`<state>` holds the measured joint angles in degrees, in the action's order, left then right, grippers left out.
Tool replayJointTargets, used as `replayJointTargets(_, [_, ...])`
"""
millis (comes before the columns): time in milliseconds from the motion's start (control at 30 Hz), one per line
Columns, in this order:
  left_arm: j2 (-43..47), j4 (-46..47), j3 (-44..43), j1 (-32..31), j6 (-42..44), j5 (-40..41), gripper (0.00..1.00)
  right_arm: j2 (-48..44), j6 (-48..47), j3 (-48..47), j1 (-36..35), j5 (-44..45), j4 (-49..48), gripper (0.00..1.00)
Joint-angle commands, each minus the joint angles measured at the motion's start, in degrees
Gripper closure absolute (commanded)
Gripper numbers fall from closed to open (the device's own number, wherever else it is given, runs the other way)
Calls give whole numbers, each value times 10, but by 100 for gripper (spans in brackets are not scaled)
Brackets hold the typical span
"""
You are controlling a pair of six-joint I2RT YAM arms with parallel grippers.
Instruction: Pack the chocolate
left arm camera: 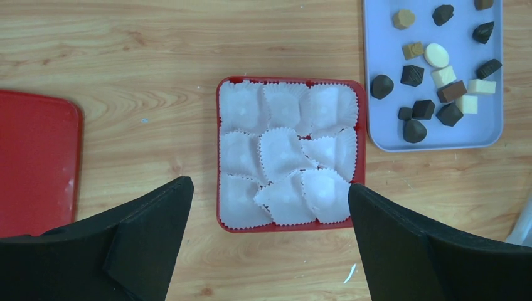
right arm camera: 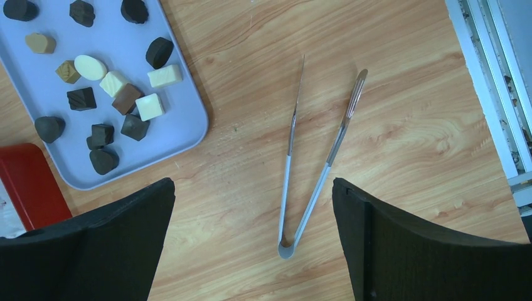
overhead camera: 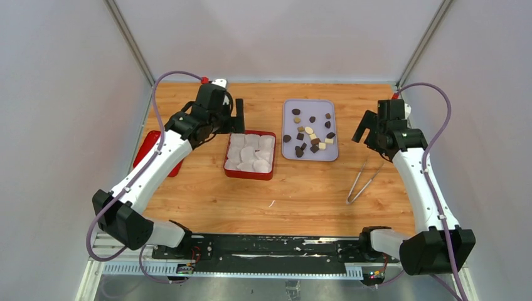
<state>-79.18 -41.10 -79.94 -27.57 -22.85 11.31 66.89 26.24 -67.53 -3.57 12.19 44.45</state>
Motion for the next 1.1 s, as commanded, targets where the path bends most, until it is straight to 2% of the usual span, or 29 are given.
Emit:
replayJointTargets(0, [36,32,23,-2,-4,10,0,-10,16,8,9,15,18,0])
replayJointTargets(133, [41,40,32,-2,-7,-19,0,-6,51,7,8,68,50,0])
replayJointTargets(367, [55,49,60,-3,-13,-60,0,-32,33,63,8,90,32,0])
replayJointTargets(467, [56,57,81,-4,-20,-75,0,-26,10,83,9,21,39,0])
replayJointTargets(633, [60,82,98,-7,-36,-84,0,-28,12,166,9,-35,26,3])
replayJointTargets(1067, [7,99,79,-13,-41,-120,0,26,11,249,30,-46,-76,0])
